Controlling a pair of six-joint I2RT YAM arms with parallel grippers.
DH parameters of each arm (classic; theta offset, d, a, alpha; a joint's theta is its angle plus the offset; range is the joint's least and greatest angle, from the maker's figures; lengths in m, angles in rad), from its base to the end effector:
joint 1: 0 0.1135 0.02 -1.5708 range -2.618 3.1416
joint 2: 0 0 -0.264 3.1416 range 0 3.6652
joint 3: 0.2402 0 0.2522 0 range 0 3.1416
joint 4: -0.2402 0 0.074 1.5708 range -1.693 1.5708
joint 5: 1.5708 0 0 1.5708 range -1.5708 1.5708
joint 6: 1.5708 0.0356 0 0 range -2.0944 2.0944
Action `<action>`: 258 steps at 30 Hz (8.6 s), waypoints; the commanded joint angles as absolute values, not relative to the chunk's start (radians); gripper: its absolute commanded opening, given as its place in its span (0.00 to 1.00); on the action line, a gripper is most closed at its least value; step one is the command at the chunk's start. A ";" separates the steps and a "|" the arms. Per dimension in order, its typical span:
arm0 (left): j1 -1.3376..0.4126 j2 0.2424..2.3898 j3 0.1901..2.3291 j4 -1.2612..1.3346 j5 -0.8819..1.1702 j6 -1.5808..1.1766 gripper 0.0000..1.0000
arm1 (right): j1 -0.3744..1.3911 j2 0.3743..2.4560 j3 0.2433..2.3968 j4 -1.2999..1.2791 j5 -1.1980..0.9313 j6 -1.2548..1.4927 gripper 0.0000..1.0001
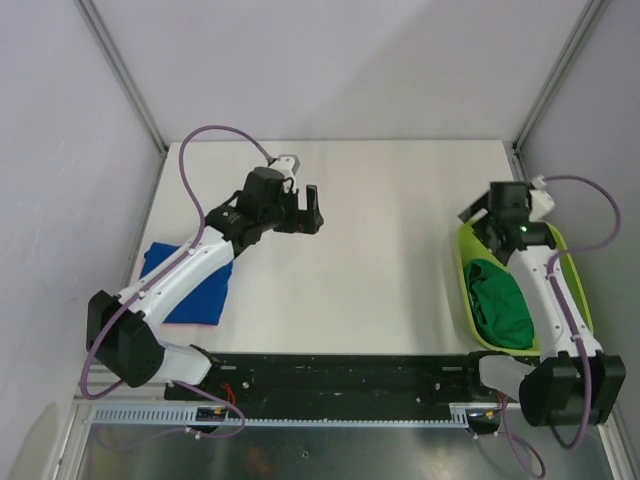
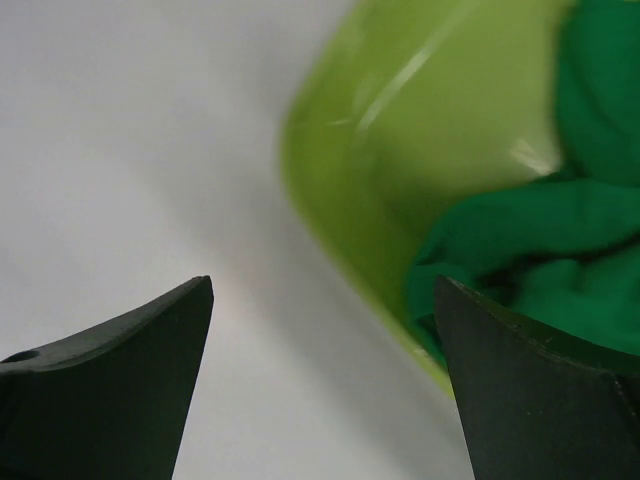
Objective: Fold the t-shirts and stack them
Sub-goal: Grab crumpled tshirt from bin with the right arm, then move the tshirt to the center of the board, then flatten out the tshirt
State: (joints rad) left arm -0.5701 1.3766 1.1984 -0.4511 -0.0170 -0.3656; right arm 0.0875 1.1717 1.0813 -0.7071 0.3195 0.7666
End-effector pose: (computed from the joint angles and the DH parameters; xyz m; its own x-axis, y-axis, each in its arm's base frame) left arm 0.2608 -0.1665 0.3237 -0.6515 -0.0069 -0.7586 0.3160 0.9066 -0.2797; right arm 0.2421 0.0100 0.3172 -0.4194 0.6243 -0.6590 0.5922 0.7384 0.3227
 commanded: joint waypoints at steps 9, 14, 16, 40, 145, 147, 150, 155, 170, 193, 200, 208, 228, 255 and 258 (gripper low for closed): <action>-0.575 1.402 1.190 -0.438 0.073 -0.369 0.99 | -0.400 1.007 0.772 -0.764 0.250 0.838 0.99; -0.575 1.420 1.191 -0.438 0.083 -0.373 1.00 | -0.498 1.030 0.665 -0.718 0.185 0.838 0.99; -0.575 1.426 1.191 -0.437 0.086 -0.375 0.99 | -0.505 1.052 0.632 -0.677 0.169 0.845 0.99; -0.572 1.449 1.199 -0.438 0.064 -0.368 0.99 | -0.436 1.002 0.753 -0.630 0.140 0.798 0.00; -0.433 1.614 1.132 -0.383 0.125 -0.581 0.67 | 0.668 2.004 1.393 -0.229 0.349 0.797 0.54; -0.431 1.606 1.129 -0.383 0.126 -0.578 0.68 | 0.669 2.018 1.421 -0.254 0.386 0.806 0.54; -0.431 1.601 1.128 -0.383 0.125 -0.575 0.68 | 0.677 2.028 1.448 -0.275 0.444 0.811 0.53; -0.431 1.601 1.136 -0.383 0.132 -0.572 0.68 | 0.678 2.070 1.507 -0.320 0.455 0.799 0.22; -0.462 1.702 1.220 -0.349 0.175 -0.610 0.68 | 0.510 1.653 1.615 -0.626 0.460 0.601 0.00; -0.632 1.880 1.266 -0.116 0.276 -0.719 0.67 | 0.442 1.794 2.331 -0.855 0.450 0.439 0.00; -0.631 1.837 1.229 -0.060 0.284 -0.707 0.67 | 0.461 1.857 2.500 -0.874 0.460 0.440 0.00; -0.633 1.847 1.167 0.115 0.373 -0.695 0.66 | 0.443 1.852 2.468 -0.852 0.439 0.463 0.00; -0.689 1.975 1.175 0.364 0.447 -0.642 0.65 | 0.414 1.866 2.447 -0.867 0.400 0.491 0.00; -0.769 2.067 1.229 0.383 0.187 -0.587 0.58 | 0.397 1.838 2.380 -0.848 0.363 0.511 0.00; -0.773 2.062 1.236 0.385 0.168 -0.592 0.46 | 0.394 1.834 2.371 -0.848 0.360 0.511 0.00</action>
